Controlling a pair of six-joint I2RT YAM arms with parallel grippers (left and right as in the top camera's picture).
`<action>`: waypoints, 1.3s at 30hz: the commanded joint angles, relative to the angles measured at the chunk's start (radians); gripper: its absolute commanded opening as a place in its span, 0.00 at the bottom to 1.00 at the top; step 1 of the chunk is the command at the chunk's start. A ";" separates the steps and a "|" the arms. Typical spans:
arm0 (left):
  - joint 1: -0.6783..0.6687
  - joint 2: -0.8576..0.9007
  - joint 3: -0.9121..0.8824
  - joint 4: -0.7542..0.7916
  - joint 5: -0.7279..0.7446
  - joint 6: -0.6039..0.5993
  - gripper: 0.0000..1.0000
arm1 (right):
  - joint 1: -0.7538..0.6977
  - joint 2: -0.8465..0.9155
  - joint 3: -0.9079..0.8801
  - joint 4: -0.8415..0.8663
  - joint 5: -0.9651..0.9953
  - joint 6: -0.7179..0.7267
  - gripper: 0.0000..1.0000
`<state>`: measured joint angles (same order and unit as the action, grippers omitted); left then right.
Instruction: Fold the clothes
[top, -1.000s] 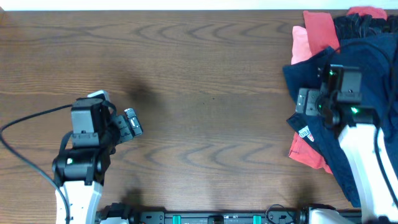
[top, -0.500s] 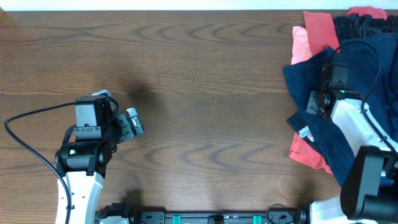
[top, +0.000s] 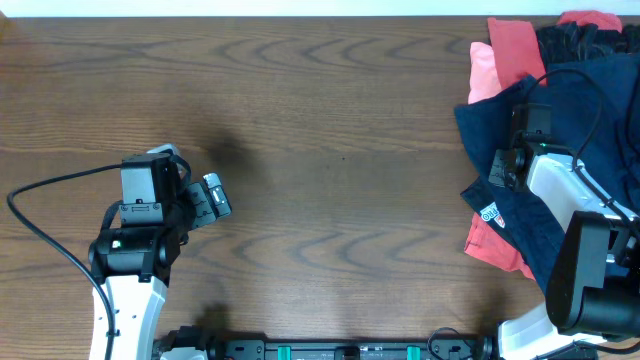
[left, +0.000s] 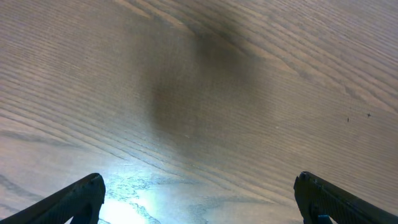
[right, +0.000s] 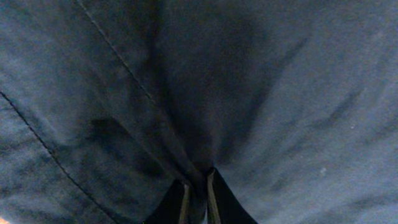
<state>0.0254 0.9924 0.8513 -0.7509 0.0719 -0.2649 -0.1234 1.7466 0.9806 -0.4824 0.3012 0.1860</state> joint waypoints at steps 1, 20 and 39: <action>0.002 0.000 0.016 0.005 -0.001 0.008 0.98 | -0.008 -0.032 0.019 -0.002 0.025 0.023 0.02; 0.002 0.000 0.016 0.042 0.000 0.001 0.98 | 0.119 -0.485 0.235 -0.197 -0.689 -0.226 0.01; 0.002 0.001 0.015 0.141 0.057 -0.007 0.98 | 0.662 -0.155 0.233 0.365 -0.547 0.110 0.38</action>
<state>0.0254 0.9928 0.8516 -0.6136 0.0799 -0.2657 0.5293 1.5478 1.2015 -0.1043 -0.3408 0.2363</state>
